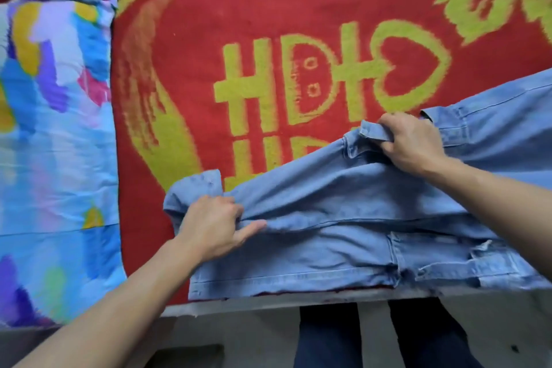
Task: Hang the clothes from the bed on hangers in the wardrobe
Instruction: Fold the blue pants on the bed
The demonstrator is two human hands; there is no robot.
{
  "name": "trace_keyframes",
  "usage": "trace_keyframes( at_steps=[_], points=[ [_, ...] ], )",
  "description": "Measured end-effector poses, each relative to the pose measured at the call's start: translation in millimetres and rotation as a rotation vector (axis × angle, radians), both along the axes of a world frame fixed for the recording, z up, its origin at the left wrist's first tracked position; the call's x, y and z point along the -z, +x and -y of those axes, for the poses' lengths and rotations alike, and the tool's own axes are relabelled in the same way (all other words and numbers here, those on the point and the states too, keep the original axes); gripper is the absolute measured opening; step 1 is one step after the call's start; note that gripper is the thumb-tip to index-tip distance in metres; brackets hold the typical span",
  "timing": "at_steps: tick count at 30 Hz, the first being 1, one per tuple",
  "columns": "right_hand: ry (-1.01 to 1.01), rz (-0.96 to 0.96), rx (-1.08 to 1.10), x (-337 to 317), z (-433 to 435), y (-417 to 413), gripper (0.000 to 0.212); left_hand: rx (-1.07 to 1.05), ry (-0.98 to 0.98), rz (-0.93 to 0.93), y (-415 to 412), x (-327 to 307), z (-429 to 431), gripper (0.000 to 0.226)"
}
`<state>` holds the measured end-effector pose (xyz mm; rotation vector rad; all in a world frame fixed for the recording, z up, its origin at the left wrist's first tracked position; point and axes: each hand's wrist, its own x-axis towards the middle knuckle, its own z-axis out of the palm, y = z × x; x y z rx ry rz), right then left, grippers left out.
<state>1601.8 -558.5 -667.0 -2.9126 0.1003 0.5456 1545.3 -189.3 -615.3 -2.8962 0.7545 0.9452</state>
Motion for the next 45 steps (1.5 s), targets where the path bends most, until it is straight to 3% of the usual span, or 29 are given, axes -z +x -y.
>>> trace_keyframes(
  at_steps=[2, 4, 6, 7, 8, 10, 12, 14, 16, 19, 22, 23, 25, 26, 28, 30, 31, 33, 34, 36, 38, 39, 42, 45],
  points=[
    [0.019, -0.004, 0.059, -1, -3, -6, 0.025, -0.166, 0.086, -0.054, -3, -3, 4, 0.062],
    [0.073, 0.007, 0.137, -4, -4, -9, 0.031, -0.302, 0.03, 0.038, 9, 6, 2, 0.036],
    [0.133, 0.061, 0.219, -10, -2, -7, 0.041, -0.298, 0.128, 0.093, 32, 17, -5, 0.06],
    [0.156, 0.104, 0.242, -16, -1, -5, 0.047, -0.282, 0.211, 0.03, 43, 22, -8, 0.068],
    [0.176, 0.154, 0.254, -22, 1, 0, 0.051, -0.27, 0.271, -0.033, 53, 24, -7, 0.06],
    [0.223, 0.24, 0.274, -37, 5, 13, 0.052, -0.255, 0.332, -0.075, 68, 23, -2, 0.019],
    [0.282, 0.321, 0.323, -52, 15, 32, 0.047, -0.301, 0.204, 0.108, 82, 13, -3, 0.008],
    [0.285, 0.402, 0.385, -62, 30, 58, 0.042, -0.391, 0.024, 0.43, 99, 3, -5, 0.021],
    [0.21, 0.423, 0.418, -67, 44, 87, 0.045, -0.51, -0.07, 0.599, 119, -4, -6, 0.034],
    [0.016, 0.326, 0.441, -69, 47, 116, 0.051, -0.699, -0.032, 0.523, 132, 3, -9, 0.046],
    [-0.055, 0.305, 0.29, -66, 32, 104, 0.052, -0.828, -0.009, 0.365, 125, 24, -21, 0.045],
    [-0.016, 0.327, 0.199, -62, 25, 93, 0.049, -0.956, -0.081, 0.309, 126, 31, -25, 0.046],
    [0.1, 0.282, 0.023, -51, 5, 65, 0.041, -1.414, -0.335, 0.211, 141, 45, -31, 0.059],
    [0.131, 0.198, -0.053, -45, -8, 51, 0.042, -1.645, -0.424, 0.146, 149, 51, -36, 0.074],
    [0.089, -0.028, -0.193, -24, -33, 24, 0.055, -1.893, -0.55, 0.067, 164, 79, -55, 0.094],
    [0.01, -0.122, -0.209, -1, -50, 7, 0.048, -1.934, -0.591, 0.109, 173, 86, -61, 0.07],
    [0.002, -0.107, -0.152, 6, -55, 3, 0.037, -1.908, -0.589, 0.231, 173, 79, -57, 0.055],
    [0.027, -0.122, 0.006, 9, -56, 2, 0.023, -1.752, -0.535, 0.425, 159, 61, -51, 0.042],
    [0.048, -0.166, 0.037, 9, -56, -1, 0.019, -1.637, -0.456, 0.419, 145, 55, -53, 0.039],
    [0.055, -0.288, -0.018, 5, -52, -12, 0.014, -1.473, -0.286, 0.231, 112, 52, -63, 0.031],
    [0.02, -0.43, -0.125, 0, -45, -30, 0.006, -1.478, -0.224, -0.064, 84, 46, -69, 0.022],
    [0.013, -0.504, -0.154, -2, -41, -38, 0.001, -1.486, -0.225, -0.161, 80, 43, -70, 0.019],
    [0.046, -0.672, -0.127, -1, -29, -45, 0.013, -1.588, -0.349, -0.309, 99, 35, -64, 0.003],
    [0.082, -0.706, -0.05, 6, -32, -36, 0.015, -1.576, -0.558, -0.524, 138, 33, -52, 0.038]
  ],
)
